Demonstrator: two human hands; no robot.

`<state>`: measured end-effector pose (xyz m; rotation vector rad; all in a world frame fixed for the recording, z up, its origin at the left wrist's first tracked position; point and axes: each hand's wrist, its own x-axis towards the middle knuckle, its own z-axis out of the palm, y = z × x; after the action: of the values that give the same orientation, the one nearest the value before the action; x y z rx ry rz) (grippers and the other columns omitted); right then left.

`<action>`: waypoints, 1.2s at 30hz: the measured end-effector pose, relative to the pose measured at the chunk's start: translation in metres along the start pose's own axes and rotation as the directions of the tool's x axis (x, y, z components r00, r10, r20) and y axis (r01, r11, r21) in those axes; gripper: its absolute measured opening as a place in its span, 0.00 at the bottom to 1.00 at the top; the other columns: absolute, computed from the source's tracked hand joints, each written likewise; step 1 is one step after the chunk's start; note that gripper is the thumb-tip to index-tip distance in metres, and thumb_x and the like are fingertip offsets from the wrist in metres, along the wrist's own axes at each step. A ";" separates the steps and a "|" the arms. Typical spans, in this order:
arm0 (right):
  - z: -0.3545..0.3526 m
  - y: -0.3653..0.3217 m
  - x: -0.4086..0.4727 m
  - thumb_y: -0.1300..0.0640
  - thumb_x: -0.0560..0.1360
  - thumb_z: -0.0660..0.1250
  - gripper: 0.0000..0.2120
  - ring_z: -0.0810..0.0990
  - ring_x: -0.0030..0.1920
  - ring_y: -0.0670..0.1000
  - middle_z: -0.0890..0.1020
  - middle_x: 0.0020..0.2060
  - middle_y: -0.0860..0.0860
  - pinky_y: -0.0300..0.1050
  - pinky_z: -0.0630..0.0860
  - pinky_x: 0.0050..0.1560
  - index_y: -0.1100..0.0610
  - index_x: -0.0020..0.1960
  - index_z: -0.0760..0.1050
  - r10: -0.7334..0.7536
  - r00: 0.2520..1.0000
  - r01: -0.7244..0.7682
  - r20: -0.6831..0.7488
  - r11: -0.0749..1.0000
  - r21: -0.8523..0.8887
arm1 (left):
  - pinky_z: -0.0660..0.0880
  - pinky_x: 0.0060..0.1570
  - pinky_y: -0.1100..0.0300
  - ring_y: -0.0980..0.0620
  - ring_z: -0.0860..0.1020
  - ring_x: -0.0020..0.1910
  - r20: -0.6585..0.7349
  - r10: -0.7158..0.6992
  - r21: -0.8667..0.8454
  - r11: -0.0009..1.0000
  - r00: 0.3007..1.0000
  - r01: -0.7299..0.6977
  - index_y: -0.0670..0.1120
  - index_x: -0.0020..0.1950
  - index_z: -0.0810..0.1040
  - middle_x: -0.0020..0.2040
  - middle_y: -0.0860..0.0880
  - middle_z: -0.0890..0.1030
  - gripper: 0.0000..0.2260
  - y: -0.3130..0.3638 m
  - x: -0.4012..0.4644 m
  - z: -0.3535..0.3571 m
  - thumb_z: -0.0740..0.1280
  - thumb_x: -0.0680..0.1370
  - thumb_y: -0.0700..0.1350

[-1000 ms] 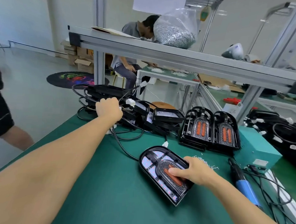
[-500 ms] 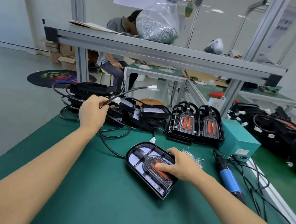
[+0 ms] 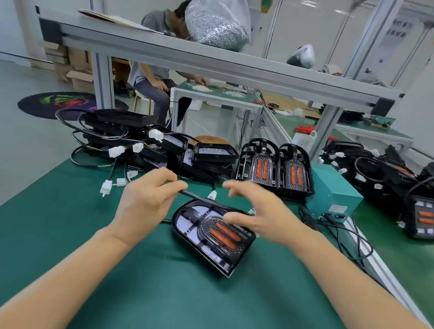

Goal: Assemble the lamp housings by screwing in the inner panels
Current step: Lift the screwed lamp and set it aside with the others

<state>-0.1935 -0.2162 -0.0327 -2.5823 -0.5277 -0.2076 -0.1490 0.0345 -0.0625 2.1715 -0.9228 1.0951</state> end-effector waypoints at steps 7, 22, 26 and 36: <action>0.016 0.017 0.001 0.54 0.74 0.74 0.05 0.70 0.32 0.39 0.77 0.35 0.46 0.36 0.65 0.38 0.52 0.47 0.80 0.179 0.971 -0.205 0.159 0.964 0.168 | 0.73 0.34 0.59 0.52 0.77 0.32 0.202 -0.048 -0.073 0.995 0.978 0.064 0.44 0.44 0.84 0.37 0.52 0.78 0.07 0.019 -0.031 -0.009 0.66 0.73 0.41; 0.017 0.029 0.004 0.54 0.70 0.76 0.16 0.79 0.46 0.49 0.83 0.50 0.53 0.48 0.78 0.53 0.57 0.55 0.78 0.446 0.775 -0.566 0.448 0.805 0.177 | 0.72 0.50 0.59 0.51 0.75 0.47 0.711 -0.525 0.188 0.783 0.468 0.593 0.49 0.49 0.72 0.43 0.53 0.77 0.16 0.054 -0.051 0.019 0.57 0.79 0.62; 0.014 0.039 -0.009 0.47 0.72 0.73 0.21 0.82 0.47 0.48 0.84 0.54 0.53 0.42 0.79 0.43 0.57 0.60 0.77 0.433 0.742 -0.648 0.512 0.660 0.381 | 0.68 0.58 0.55 0.49 0.67 0.59 0.692 -0.575 0.284 0.772 0.436 0.568 0.53 0.60 0.69 0.56 0.52 0.72 0.23 0.074 -0.056 0.037 0.50 0.77 0.67; 0.056 0.042 -0.043 0.48 0.70 0.76 0.18 0.85 0.48 0.50 0.86 0.48 0.49 0.41 0.80 0.51 0.55 0.55 0.80 0.525 0.839 -0.473 0.142 0.575 0.668 | 0.70 0.58 0.55 0.54 0.73 0.56 0.560 -0.653 -0.259 0.446 0.509 0.857 0.64 0.52 0.73 0.58 0.57 0.73 0.07 0.098 -0.058 0.054 0.56 0.80 0.55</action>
<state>-0.2127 -0.2363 -0.1100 -1.8626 0.1759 0.0901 -0.2246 -0.0454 -0.1244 1.9638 -0.1764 -0.0745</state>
